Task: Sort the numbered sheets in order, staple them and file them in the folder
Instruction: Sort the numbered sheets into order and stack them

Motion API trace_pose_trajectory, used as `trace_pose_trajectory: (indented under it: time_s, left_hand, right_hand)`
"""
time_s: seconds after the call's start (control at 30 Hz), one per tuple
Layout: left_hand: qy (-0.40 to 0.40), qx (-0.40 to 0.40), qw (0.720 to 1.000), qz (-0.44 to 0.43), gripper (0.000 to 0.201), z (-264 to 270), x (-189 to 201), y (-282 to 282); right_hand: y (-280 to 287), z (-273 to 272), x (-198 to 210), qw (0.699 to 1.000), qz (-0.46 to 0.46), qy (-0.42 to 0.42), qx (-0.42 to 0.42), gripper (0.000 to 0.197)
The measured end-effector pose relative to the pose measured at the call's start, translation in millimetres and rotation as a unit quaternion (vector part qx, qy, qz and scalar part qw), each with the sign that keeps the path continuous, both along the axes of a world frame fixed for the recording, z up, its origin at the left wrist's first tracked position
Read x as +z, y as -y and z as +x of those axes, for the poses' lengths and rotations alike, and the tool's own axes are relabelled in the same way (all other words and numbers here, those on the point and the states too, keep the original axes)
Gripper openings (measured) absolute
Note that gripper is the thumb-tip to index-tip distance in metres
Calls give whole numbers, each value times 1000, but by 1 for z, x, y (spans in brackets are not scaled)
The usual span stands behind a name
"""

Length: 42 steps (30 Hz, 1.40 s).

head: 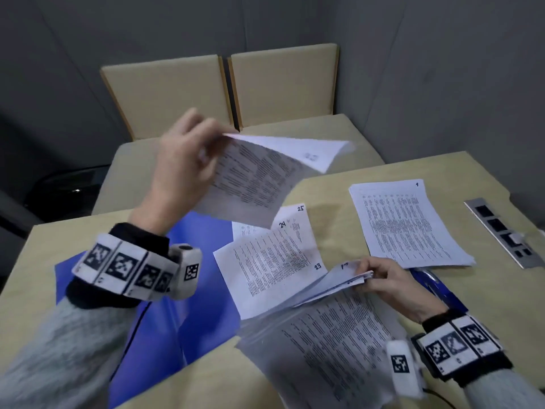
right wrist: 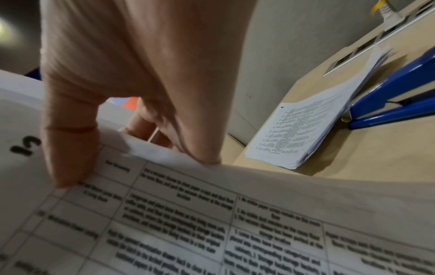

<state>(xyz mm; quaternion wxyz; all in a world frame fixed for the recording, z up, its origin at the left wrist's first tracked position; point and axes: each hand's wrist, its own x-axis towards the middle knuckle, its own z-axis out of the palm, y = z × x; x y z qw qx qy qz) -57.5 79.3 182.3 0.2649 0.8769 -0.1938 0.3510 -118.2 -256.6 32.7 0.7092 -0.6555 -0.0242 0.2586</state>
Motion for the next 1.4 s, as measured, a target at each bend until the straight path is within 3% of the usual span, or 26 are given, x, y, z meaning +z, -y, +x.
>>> trace_pose_trajectory:
  time_s: [0.1,0.17,0.3,0.43,0.53,0.57,0.7,0.83,0.9,1.0,1.13,1.23,1.33,1.4]
  left_hand:
    - [-87,29,991,-101,10,10,-1,-5]
    - [-177,12,974,-137,18,20,-22,-6]
    - [-359,3,928,-102,22,30,-91,-4]
    - [-464,-32,882,-76,19,6,-153,16]
    - [-521,-68,846,-84,18,-13,-187,31]
    - [-534,-80,838,-82,17,-18,-196,35]
    - [-511,-175,840,-49,11,-39,-211,53]
    - [-471,-223,853,-26,26,-51,-210,65]
    - [-445,-229,866,-1,31,-52,-213,66]
    - [-439,-255,861,30,25,-53,-216,70]
    - [-512,-266,816,-10,35,-52,-209,77]
    - [-601,-235,757,-102,40,-46,-200,78]
    - [-687,-110,700,-160,51,-40,-205,74]
    - [-717,-29,684,-134,45,-35,-213,71]
  right_hand:
    - [3,-3,3,1000,13,-2,14,18]
    - [6,-5,7,1000,19,-4,18,18]
    - [10,-6,12,998,49,-19,16,20]
    - [9,1,2,997,61,-34,13,19]
    - [3,8,-9,997,52,-63,1,59]
    - [-1,9,-13,997,34,-66,-7,60]
    - [-12,13,-35,996,-65,-43,-42,22]
    - [-16,7,-48,988,-132,-8,-82,17]
    - [-15,3,-48,988,-131,-2,-86,29]
    - [-9,-1,-49,990,-109,3,-89,40]
    - [5,-4,-50,993,-90,-6,-73,29]
    - [13,-5,-51,993,-90,-3,-81,13]
    - [15,-9,-56,992,-98,-11,-84,13]
    - [15,-10,-57,991,-103,-14,-84,14]
